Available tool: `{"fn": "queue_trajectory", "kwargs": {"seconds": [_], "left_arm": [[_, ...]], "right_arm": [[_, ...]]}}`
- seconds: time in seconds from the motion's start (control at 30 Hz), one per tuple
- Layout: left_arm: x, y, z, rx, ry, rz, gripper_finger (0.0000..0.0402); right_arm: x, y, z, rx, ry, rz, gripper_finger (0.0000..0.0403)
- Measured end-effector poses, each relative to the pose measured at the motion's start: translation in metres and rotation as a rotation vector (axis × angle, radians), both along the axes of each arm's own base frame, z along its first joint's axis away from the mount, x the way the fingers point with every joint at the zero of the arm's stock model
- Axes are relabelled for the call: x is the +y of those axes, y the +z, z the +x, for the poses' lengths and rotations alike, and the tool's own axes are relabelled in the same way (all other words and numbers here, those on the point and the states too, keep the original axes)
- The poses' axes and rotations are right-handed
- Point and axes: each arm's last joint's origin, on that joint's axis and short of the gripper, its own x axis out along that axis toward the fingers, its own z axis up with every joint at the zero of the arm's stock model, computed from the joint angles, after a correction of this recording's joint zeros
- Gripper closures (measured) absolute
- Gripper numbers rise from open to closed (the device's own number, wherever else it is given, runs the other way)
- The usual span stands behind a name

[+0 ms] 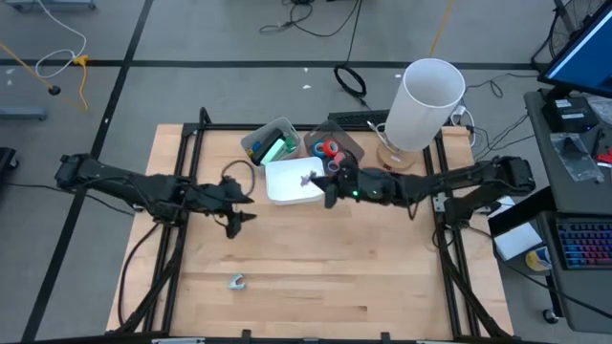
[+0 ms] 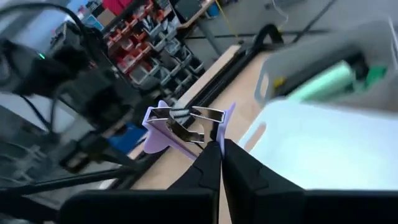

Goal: Pick and place Stapler, Stapler remover, tape
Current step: Put the violet staple remover into the white bin

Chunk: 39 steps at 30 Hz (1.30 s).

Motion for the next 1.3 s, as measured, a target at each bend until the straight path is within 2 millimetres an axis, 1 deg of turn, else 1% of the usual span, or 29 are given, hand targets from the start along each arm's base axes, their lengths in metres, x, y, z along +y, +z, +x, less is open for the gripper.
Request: {"fn": "queue_trajectory", "kwargs": {"seconds": [0.1, 0.17, 0.23, 0.3, 0.47, 0.57, 0.63, 0.77, 0.9, 1.1, 1.3], "left_arm": [[0.003, 0.008, -0.012, -0.037, 0.036, -0.008, 0.0153], [0.004, 0.013, -0.018, -0.067, 0.043, -0.012, 0.0153], [0.005, 0.016, -0.022, -0.091, 0.045, -0.019, 0.0153], [0.005, 0.018, -0.024, -0.103, 0.050, -0.021, 0.0153], [0.004, 0.020, -0.026, -0.116, 0.047, -0.035, 0.0153], [0.002, 0.020, -0.027, -0.116, 0.040, -0.041, 0.0153], [0.001, 0.020, -0.027, -0.117, 0.037, -0.048, 0.0153], [-0.001, 0.020, -0.027, -0.119, 0.039, -0.053, 0.0153], [-0.001, 0.020, -0.027, -0.120, 0.040, -0.052, 0.0153], [0.000, 0.020, -0.027, -0.125, 0.055, -0.046, 0.0153], [0.000, 0.021, -0.026, -0.133, 0.055, -0.048, 0.0153]], "right_arm": [[-0.010, 0.007, 0.014, 0.064, -0.006, -0.110, 0.0403], [-0.016, 0.012, 0.027, 0.128, -0.028, -0.180, 0.0403], [-0.022, 0.013, 0.037, 0.232, -0.035, -0.238, 0.0403], [-0.029, 0.012, 0.050, 0.302, -0.031, -0.274, 0.0403], [-0.042, 0.003, 0.076, 0.522, 0.003, -0.321, 0.0403], [-0.049, -0.009, 0.084, 0.689, 0.053, -0.298, 0.0403], [-0.052, -0.018, 0.089, 0.771, 0.098, -0.273, 0.0403], [-0.061, -0.037, 0.090, 0.944, 0.175, -0.227, 0.0403], [-0.068, -0.053, 0.089, 1.039, 0.237, -0.211, 0.0403], [-0.077, -0.052, 0.088, 1.046, 0.273, -0.238, 0.0403], [-0.096, -0.053, 0.085, 1.036, 0.268, -0.219, 0.0403]]}}
